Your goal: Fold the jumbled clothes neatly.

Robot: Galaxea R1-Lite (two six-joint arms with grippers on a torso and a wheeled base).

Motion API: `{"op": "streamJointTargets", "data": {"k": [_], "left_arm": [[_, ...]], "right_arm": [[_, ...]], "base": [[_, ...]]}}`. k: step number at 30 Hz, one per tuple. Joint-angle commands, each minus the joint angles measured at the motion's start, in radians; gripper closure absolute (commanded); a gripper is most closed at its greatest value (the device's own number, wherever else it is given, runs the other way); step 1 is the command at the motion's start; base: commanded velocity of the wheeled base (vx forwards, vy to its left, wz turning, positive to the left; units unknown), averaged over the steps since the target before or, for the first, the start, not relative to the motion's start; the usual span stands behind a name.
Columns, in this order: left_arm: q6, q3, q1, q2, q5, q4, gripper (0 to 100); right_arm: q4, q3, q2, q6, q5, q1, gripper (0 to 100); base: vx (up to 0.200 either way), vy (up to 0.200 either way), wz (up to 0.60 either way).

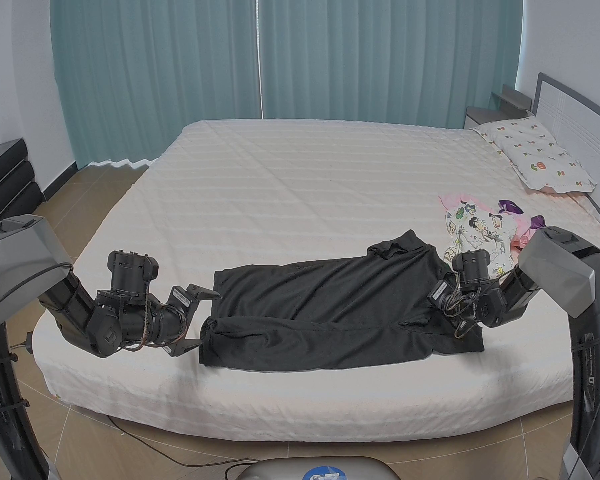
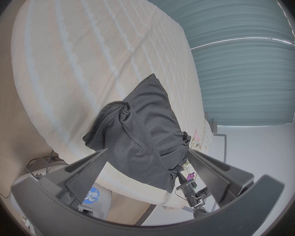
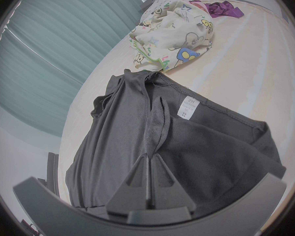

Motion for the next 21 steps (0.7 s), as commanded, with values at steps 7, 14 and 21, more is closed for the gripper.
{"op": "streamJointTargets", "data": {"k": [7,14,21], "left_arm": [[-0.001,0.001,0.0,0.0,-0.001,-0.001,0],[-0.001,0.002,0.001,0.0,-0.001,-0.001,0],[-0.001,0.002,0.001,0.0,-0.001,0.0,0]], "right_arm": [[0.02,0.102,-0.186,-0.055,-0.003,0.033,100],[0.161,0.087,-0.255,-0.067,-0.005,0.045,100],[0.212,0.185,-0.281,-0.065,-0.095,0.069,100]], "base": [[0.0,0.0,0.0],[0.0,0.0,0.0],[0.0,0.0,0.0]]}}
